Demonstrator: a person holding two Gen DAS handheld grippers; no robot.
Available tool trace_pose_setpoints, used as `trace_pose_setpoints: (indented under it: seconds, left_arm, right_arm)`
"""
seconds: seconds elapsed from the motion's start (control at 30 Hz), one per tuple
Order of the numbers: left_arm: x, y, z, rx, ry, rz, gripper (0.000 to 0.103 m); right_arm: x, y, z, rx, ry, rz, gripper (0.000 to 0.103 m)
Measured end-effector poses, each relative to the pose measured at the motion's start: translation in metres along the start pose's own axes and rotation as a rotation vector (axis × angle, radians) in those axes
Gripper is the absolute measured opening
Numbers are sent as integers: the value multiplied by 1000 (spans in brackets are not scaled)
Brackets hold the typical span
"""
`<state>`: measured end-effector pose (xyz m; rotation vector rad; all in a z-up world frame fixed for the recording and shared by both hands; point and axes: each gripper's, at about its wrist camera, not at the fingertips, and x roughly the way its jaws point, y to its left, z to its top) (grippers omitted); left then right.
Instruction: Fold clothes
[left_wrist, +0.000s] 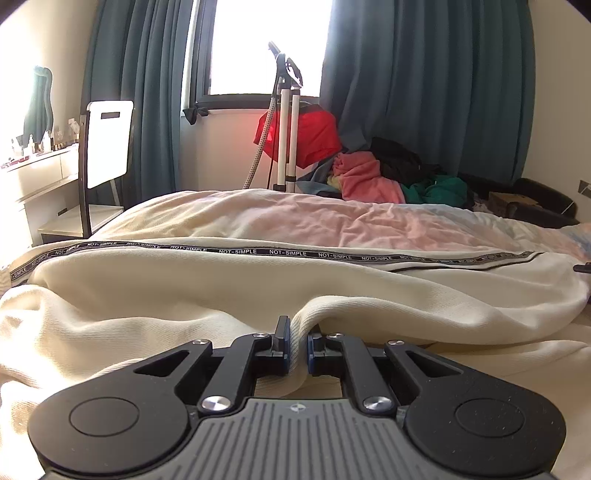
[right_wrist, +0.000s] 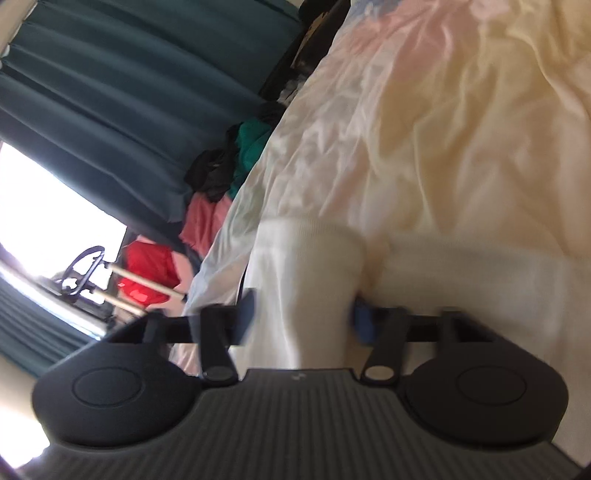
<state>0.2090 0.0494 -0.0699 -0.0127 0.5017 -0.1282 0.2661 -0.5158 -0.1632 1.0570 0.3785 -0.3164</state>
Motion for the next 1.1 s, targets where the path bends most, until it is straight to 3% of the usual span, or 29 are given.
trace_pose_setpoints:
  seconds: [0.1, 0.17, 0.27, 0.37, 0.43, 0.5, 0.63, 0.73, 0.83, 0.97, 1.0, 1.07, 1.1]
  left_arm:
    - [-1, 2, 1, -18, -32, -10, 9]
    - [-1, 4, 2, -31, -57, -17, 9]
    - [-2, 7, 4, -50, -94, -28, 8]
    - [-3, 9, 5, -69, -131, -38, 8]
    - [-4, 9, 6, -70, -123, -47, 8]
    - [-3, 8, 5, -66, -102, -56, 8]
    - [0, 0, 2, -17, -45, -77, 9]
    - [3, -6, -4, 4, 16, -76, 10]
    - [3, -5, -6, -11, 39, -74, 11]
    - [0, -4, -8, -33, 65, -70, 19]
    - [-3, -3, -7, -43, 65, -66, 27]
    - [-12, -3, -5, -55, 65, -57, 38]
    - [-19, -6, -5, -53, 62, -50, 46]
  right_arm:
    - [23, 57, 18, -150, 8, -70, 7]
    - [31, 118, 30, -314, -4, -58, 7]
    - [13, 198, 47, -430, -82, 100, 6]
    - [-27, 225, 49, -510, -243, 240, 6]
    - [-40, 205, 49, -502, -294, 232, 6]
    - [-37, 161, 50, -440, -279, 151, 6]
    - [-17, 38, 41, -242, -146, -50, 6]
    - [-4, -22, 19, -197, -71, -139, 6]
    - [-2, -41, 6, -188, -69, -119, 7]
    - [-5, -18, 3, -299, -14, -155, 10]
    - [-8, -14, 3, -311, 11, -162, 16]
    - [-24, -4, 1, -359, 8, -175, 36]
    - [-35, 2, -2, -394, -9, -170, 56]
